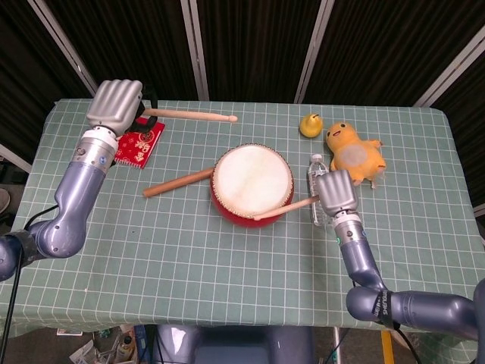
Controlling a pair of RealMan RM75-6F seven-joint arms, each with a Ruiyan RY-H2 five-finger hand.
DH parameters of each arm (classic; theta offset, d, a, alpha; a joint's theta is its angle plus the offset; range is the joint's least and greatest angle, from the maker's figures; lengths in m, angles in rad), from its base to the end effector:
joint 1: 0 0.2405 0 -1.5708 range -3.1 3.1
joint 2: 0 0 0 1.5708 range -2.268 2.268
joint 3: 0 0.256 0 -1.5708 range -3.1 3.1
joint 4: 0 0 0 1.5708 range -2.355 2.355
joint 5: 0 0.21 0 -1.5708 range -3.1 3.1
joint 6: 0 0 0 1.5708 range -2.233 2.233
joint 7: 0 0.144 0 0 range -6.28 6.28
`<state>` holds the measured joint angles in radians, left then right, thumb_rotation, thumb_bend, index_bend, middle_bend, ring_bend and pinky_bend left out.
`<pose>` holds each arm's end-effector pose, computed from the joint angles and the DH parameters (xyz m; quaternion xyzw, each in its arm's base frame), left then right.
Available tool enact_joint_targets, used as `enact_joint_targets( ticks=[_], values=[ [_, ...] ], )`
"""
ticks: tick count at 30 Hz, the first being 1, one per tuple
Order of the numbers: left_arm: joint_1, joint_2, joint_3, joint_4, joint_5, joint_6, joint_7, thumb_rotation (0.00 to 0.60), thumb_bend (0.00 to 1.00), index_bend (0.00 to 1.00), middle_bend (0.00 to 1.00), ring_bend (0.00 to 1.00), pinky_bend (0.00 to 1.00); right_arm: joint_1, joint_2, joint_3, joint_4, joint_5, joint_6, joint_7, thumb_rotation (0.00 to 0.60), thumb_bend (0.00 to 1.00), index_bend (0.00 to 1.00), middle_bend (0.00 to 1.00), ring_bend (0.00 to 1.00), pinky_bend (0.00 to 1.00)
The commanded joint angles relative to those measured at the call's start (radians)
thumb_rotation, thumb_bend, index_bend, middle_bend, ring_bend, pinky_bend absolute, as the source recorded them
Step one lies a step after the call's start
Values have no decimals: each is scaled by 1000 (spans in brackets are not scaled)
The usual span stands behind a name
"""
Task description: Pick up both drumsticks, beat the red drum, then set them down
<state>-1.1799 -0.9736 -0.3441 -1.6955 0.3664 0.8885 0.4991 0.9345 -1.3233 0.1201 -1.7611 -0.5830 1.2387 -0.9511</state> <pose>-0.0294 0.4461 0.1904 -0.6516 -0.3676 -0.4038 0.5265 -0.1358 -0.3642 0.0638 0.7333 -0.2657 0.2078 0.5903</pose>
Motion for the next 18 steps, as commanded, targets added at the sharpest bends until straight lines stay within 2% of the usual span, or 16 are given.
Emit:
enact_joint_targets(
  ticks=[1,5,11,14,18],
  values=[
    [29,36,10,-92,11,44,-7,600,605,804,1000,1000,1000,-139,158,-10,-264,-197,136,238,600,886,1000,1000,1000,1000],
    [73,62,34,-204,50,104,-10,600,605,803,1000,1000,1000,-204,212,-47,-294,-232,157,279,600,885,1000,1000,1000,1000],
    [165,66,108,-369,132,198,-13,600,605,803,1000,1000,1000,-297,259,-117,-317,-280,175,328,600,886,1000,1000,1000,1000],
    [224,25,159,-421,188,253,-25,600,605,802,1000,1000,1000,-347,253,-159,-308,-330,189,343,600,885,1000,1000,1000,1000],
    [291,-55,231,-435,250,297,-32,600,605,800,1000,1000,1000,-398,213,-192,-275,-373,201,350,600,886,1000,1000,1000,1000]
  ],
)
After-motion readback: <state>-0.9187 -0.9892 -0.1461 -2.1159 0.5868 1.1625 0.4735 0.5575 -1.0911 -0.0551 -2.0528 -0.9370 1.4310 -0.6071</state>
